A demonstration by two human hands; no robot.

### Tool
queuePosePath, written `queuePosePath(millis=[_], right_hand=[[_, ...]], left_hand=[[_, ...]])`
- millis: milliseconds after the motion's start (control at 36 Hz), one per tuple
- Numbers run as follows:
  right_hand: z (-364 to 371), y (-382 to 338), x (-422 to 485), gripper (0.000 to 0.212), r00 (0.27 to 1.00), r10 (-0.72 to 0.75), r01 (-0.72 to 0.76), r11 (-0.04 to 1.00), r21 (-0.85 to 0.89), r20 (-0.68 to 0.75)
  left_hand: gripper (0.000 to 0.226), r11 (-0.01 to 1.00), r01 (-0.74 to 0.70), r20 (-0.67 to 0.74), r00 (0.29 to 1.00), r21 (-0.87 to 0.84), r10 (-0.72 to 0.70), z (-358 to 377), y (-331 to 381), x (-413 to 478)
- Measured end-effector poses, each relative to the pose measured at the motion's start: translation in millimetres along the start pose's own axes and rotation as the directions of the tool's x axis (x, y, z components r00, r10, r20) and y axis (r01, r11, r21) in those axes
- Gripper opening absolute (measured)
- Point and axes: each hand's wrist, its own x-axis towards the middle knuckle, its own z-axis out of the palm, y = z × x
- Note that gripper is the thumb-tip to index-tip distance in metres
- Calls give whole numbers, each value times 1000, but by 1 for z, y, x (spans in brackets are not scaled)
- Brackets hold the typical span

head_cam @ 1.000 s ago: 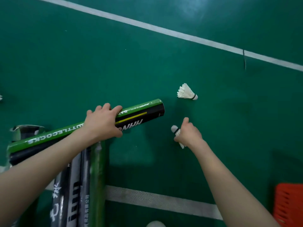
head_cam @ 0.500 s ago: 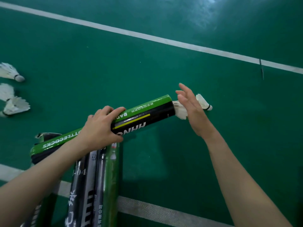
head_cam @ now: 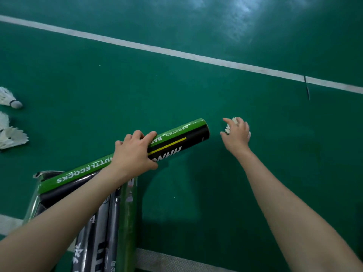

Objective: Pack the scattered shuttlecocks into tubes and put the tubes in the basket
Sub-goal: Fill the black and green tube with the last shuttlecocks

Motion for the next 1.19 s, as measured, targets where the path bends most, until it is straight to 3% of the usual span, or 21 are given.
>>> queuePosePath(millis=[111, 306, 389, 528, 639, 750, 889, 1028, 1194], right_hand=[[15, 15, 10, 64, 996, -90, 93, 966, -243, 24], [16, 24, 17, 39, 990, -107, 60, 912, -406, -96], [17, 22, 20, 25, 965, -226, 157, 907, -391, -137], [18, -37, 4, 8, 863, -453, 449, 891, -70, -224], [16, -98, -10, 10, 830, -506, 552, 806, 211, -235], [15, -153, -26, 19, 870, -460, 480, 712, 513, -176], [40, -222, -47, 12, 918, -396, 224, 531, 817, 6], [70, -297, -91, 27, 897, -438, 168, 455, 875, 55], [106, -364, -155, 26, 861, -505, 170, 404, 899, 64]], left_hand=[[87, 999, -4, 31, 1000, 46, 2, 4, 11, 9], [86, 998, -2, -8, 1000, 61, 3, 1, 12, 11], [85, 998, 15, -46, 999, 58, -12, -3, 5, 9], [86, 997, 67, -84, 994, 23, -65, -10, -14, 1], [86, 992, 126, -128, 984, 22, -123, -21, -43, -17], [84, 977, 210, -173, 964, 37, -201, -34, -83, -46], [84, 946, 323, -192, 927, -25, -321, -45, -140, -89], [88, 898, 426, -194, 877, -113, -440, -43, -194, -147], [87, 833, 509, -222, 806, -216, -549, -29, -251, -215]])
